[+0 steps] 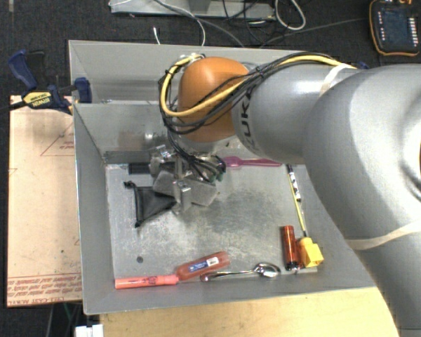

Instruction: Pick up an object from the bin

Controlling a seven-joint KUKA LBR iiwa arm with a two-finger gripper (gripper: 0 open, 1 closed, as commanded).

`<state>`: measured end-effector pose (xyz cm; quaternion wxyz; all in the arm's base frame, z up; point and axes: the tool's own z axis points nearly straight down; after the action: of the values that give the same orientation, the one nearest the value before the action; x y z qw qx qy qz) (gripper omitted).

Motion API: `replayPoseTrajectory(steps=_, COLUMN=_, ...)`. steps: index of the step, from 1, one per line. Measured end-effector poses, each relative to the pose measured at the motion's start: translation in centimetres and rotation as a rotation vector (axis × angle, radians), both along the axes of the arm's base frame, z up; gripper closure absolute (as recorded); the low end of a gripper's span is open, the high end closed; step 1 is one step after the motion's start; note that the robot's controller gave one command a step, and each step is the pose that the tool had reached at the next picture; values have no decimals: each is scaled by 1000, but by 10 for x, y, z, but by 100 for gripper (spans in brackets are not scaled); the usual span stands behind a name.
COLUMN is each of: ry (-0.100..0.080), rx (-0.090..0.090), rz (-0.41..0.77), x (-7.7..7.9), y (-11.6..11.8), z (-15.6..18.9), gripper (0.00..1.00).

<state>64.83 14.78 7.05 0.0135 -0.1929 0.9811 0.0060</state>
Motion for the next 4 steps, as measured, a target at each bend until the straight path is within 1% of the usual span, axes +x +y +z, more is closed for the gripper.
replayPoseTrajectory(steps=1, ry=-4, rx=-1, rz=55, x=-6, y=-2, z=0, gripper=0)
replayPoseTrajectory(steps=2, ry=-5, rx=1, rz=74, x=1, y=-9, z=0, gripper=0)
replayPoseTrajectory(steps=3, ry=-7, rx=3, rz=59, x=3, y=-16, z=0, gripper=0)
replayPoseTrajectory(steps=4, ry=-12, rx=3, rz=95, x=-13, y=-14, z=44, gripper=0)
